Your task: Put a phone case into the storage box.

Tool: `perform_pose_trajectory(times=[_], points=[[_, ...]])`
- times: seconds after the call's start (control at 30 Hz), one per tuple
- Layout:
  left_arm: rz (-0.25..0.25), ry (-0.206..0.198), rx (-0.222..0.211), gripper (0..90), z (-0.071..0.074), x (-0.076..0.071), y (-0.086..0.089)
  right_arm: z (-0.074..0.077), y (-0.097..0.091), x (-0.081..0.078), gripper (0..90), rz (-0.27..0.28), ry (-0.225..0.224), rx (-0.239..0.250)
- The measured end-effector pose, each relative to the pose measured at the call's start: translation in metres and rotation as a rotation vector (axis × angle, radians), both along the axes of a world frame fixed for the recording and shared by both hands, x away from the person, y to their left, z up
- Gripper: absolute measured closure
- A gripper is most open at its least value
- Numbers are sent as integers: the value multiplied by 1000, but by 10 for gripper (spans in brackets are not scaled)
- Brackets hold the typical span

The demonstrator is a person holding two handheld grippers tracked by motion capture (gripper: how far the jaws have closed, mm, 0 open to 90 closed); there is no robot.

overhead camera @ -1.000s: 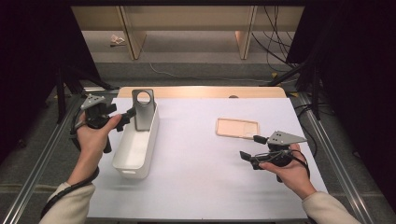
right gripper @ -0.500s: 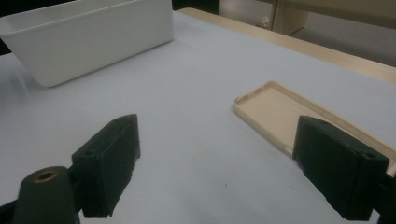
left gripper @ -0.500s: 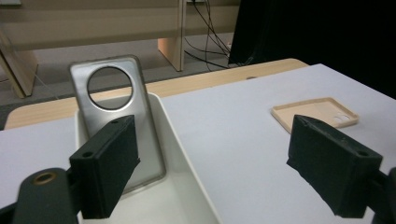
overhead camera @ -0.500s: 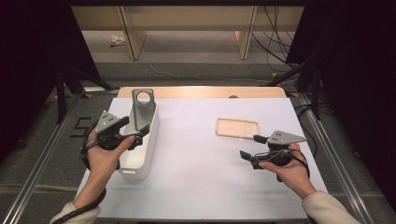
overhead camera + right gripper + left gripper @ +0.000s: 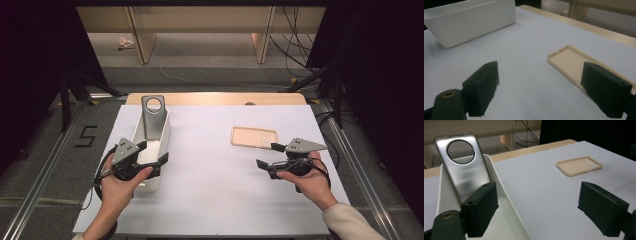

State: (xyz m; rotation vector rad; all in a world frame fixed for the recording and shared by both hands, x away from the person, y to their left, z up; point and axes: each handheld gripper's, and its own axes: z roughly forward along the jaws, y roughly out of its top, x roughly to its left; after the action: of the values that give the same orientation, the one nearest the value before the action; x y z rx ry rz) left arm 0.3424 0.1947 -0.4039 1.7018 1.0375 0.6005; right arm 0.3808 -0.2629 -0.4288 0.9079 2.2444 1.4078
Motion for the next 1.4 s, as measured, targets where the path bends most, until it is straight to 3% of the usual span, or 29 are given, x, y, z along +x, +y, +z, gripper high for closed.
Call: perform_pose_trajectory(times=[0.57, 1.17, 1.4], points=[[-11, 4, 9, 154, -3, 1, 0, 0, -1, 3, 160, -10, 0, 8], [-1, 12, -8, 154, -4, 0, 2, 2, 3, 5, 170, -6, -18, 2], [-5, 14, -12, 155, -4, 0, 2, 4, 6, 4, 303, -17, -48, -13]])
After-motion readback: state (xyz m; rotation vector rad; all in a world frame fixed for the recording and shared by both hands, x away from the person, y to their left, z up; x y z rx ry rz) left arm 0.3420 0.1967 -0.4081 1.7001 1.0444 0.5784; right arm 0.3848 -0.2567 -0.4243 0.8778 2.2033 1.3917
